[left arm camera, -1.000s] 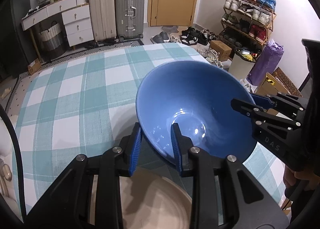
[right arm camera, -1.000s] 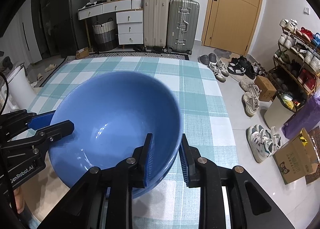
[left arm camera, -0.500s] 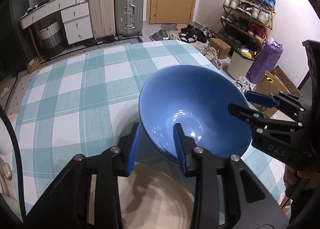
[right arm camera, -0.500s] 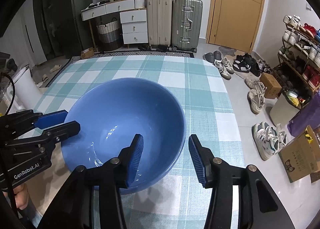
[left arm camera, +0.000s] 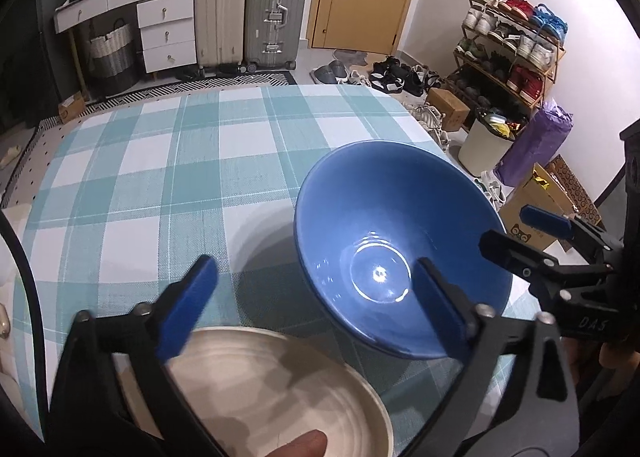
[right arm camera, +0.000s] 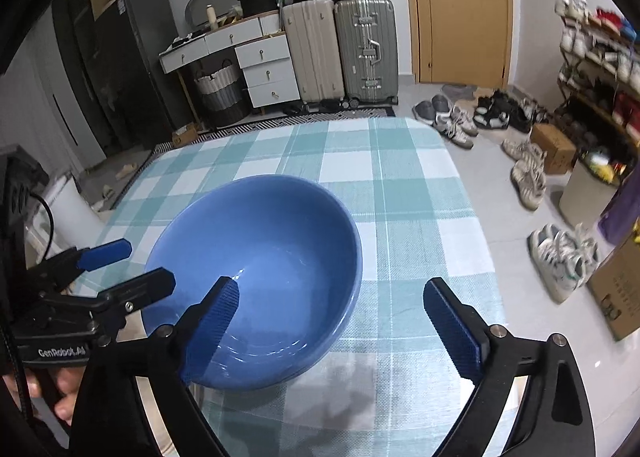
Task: Organize plates and bowls
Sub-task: 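Close both grippers on the rim of the stacked blue bowls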
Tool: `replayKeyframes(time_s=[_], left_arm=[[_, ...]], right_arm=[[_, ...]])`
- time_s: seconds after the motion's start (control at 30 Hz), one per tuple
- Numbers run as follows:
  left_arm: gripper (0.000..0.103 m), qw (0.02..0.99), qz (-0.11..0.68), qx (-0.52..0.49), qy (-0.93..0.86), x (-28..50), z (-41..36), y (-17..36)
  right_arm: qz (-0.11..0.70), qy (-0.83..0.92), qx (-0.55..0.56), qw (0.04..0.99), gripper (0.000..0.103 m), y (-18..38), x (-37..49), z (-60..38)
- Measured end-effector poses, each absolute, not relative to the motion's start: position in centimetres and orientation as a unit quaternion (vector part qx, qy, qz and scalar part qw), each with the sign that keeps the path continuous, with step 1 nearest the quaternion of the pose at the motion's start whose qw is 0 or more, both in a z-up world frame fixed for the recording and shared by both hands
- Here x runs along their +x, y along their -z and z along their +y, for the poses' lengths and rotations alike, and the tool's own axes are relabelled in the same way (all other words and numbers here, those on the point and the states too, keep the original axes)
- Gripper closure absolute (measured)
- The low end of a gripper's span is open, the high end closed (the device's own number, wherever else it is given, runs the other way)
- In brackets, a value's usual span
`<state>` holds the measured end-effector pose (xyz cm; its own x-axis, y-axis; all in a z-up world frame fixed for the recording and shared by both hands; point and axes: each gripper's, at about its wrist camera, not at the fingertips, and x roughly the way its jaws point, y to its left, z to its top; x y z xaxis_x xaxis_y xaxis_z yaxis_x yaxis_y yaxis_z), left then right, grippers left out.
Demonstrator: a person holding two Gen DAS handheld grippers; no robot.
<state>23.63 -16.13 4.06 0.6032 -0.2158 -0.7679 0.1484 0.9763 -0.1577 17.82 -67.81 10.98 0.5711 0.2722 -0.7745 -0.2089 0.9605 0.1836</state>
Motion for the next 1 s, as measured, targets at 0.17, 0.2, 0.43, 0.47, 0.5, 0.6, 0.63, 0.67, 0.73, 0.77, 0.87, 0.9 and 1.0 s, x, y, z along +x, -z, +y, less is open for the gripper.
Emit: replayKeyframes(time_s=[0.17,0.2,0.43,0.47,0.5,0.6,0.63,0.67,0.73,0.77,0.87,0.9,1.0], left_arm=[[0.001,0.889,0.443,-0.053,0.103,24.5,-16.1,-3.2],[0.001,0.887,0.445,-0.056,0.104,24.7,-16.1,-3.0],[0.002,0.874,0.466,-0.09,0.106,25.9,-15.5,-1.1],[0.005,0.872,0.469,-0.095,0.108,26.0,-15.4,-0.9],[0.01,0.869,0.472,-0.098,0.112,26.1,-15.4,-0.7],[0.024,0.864,0.478,-0.097,0.124,26.4,-15.7,-0.2],[0.026,0.864,0.478,-0.097,0.127,26.3,-15.8,-0.1],[0.03,0.863,0.478,-0.097,0.132,26.3,-16.0,-0.1],[0.037,0.861,0.478,-0.097,0.143,26.3,-16.3,0.0],[0.041,0.86,0.478,-0.096,0.149,26.2,-16.5,0.0],[0.054,0.858,0.48,-0.091,0.157,26.1,-17.1,-0.1],[0.056,0.86,0.479,-0.087,0.152,26.1,-17.2,-0.1],[0.063,0.862,0.478,-0.086,0.146,26.0,-17.1,-0.1]], right_arm=[[0.457,-0.13,0.051,0.879,0.008,-10.2,18.2,-68.4],[0.459,-0.131,0.056,0.877,0.008,-10.0,18.2,-68.4],[0.472,-0.142,0.091,0.866,0.008,-9.0,18.3,-68.8],[0.473,-0.144,0.094,0.864,0.009,-8.9,18.4,-68.8],[0.474,-0.146,0.095,0.863,0.01,-8.7,18.4,-68.7],[0.479,-0.154,0.098,0.859,0.021,-8.3,18.5,-68.3],[0.481,-0.156,0.1,0.857,0.024,-8.1,18.6,-68.2],[0.483,-0.157,0.102,0.855,0.026,-8.0,18.6,-68.2],[0.484,-0.163,0.105,0.853,0.029,-7.9,18.6,-68.0],[0.483,-0.164,0.104,0.853,0.031,-7.9,18.5,-68.0],[0.483,-0.168,0.103,0.853,0.04,-7.9,18.5,-67.8],[0.483,-0.17,0.103,0.853,0.041,-8.0,18.4,-67.8],[0.48,-0.172,0.101,0.854,0.055,-8.3,18.2,-67.7]])
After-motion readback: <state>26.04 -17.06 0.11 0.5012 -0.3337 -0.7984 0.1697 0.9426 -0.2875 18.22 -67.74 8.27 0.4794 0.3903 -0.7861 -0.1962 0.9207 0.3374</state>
